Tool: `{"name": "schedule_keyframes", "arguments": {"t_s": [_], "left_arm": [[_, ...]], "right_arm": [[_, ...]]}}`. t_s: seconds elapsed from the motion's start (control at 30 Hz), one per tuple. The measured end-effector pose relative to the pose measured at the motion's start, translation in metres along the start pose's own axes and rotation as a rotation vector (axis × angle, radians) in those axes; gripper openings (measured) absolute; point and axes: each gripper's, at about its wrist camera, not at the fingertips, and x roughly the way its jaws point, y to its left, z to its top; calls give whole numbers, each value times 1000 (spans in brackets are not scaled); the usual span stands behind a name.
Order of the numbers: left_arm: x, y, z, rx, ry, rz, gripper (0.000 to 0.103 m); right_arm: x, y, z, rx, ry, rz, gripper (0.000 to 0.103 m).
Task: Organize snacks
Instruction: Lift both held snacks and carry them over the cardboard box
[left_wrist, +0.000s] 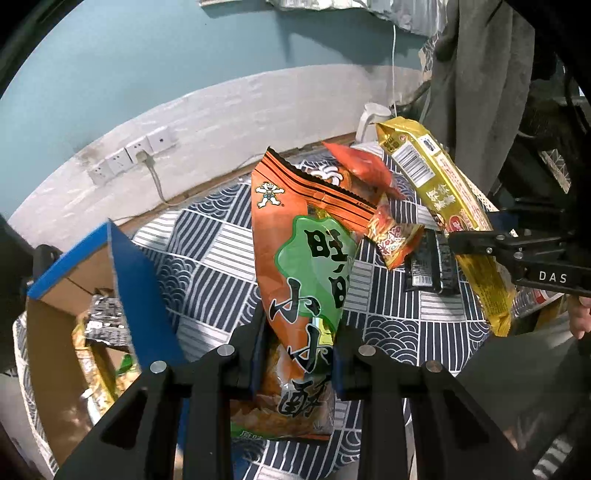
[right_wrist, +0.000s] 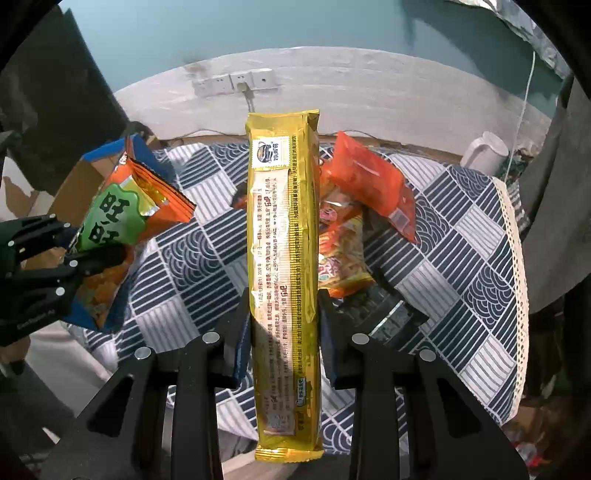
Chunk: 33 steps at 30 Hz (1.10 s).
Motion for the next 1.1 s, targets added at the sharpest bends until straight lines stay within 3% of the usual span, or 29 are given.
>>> {"name": "schedule_keyframes", "arguments": {"t_s": [0.5, 1.1], "left_arm": [[-57, 40, -11, -60, -84, 85, 28], [-86, 125, -54, -231, -126, 168, 28]], "right_arm": [[-26, 50, 24, -66, -73, 70, 30], [-8, 141, 71, -178, -76, 165, 30]]}}
